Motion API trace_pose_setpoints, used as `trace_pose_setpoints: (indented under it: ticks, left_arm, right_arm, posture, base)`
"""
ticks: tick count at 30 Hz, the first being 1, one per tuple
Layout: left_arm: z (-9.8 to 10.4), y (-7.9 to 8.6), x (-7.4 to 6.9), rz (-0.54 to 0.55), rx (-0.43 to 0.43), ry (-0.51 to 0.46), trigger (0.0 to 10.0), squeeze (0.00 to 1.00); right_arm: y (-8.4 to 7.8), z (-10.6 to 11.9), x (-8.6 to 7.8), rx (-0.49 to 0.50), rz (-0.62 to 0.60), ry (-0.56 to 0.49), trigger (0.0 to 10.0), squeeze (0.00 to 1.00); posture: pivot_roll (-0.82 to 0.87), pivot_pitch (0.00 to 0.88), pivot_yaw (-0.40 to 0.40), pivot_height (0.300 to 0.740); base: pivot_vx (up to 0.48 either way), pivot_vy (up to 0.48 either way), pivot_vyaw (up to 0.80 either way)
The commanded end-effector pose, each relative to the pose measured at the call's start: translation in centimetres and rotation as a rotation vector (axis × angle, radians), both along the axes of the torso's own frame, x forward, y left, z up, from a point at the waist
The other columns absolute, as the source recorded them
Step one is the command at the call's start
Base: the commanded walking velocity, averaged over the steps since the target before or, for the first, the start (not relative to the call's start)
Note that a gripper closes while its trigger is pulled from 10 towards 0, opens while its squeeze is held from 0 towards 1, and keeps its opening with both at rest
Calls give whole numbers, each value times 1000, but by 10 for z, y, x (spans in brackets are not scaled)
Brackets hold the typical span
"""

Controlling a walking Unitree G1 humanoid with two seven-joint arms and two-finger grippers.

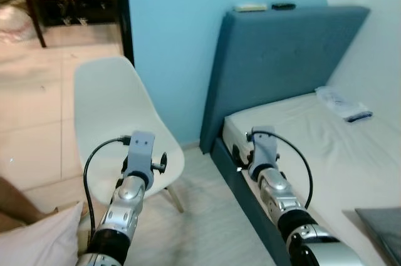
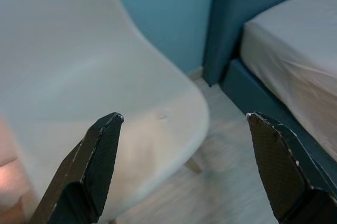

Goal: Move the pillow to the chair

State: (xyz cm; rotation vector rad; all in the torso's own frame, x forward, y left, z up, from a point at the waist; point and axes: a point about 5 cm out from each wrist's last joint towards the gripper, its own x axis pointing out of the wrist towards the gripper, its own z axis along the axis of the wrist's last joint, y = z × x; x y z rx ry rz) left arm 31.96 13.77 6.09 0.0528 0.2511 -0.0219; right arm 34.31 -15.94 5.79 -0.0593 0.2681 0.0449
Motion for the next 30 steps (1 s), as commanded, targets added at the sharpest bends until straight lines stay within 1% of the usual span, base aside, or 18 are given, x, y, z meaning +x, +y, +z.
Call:
trace_pose_setpoints:
  ticks: [1, 10, 14, 18, 30]
  left_arm:
    - [-1, -1, 1, -11, -1, 10, 10000, 0]
    - [-4, 0, -2, -18, -3, 20, 10000, 0]
    - [-4, -7, -4, -39, -23, 0, 10000, 0]
    - [-5, -9, -4, -40, -21, 3, 10000, 0]
    - [-5, -6, -3, -20, -21, 4, 10000, 0]
  right_arm:
    - [-4, 4, 3, 2, -24, -7, 10000, 0]
    - [-8, 4, 2, 9, -41, -11, 10000, 0]
    - [-8, 5, 2, 7, -38, -18, 10000, 0]
    - [-8, 4, 2, 8, -37, -16, 10000, 0]
    - [-8, 7, 4, 4, -34, -15, 10000, 0]
  posture:
    - [-55, 0, -27, 740]
    - [-61, 6, -20, 740]
    - [-72, 7, -8, 740]
    - [-71, 7, -9, 740]
    - [-75, 0, -5, 740]
  base:
    - [0, 0, -800]
    - [0, 0, -800]
    - [0, 0, -800]
    - [0, 0, -800]
    - [0, 0, -800]
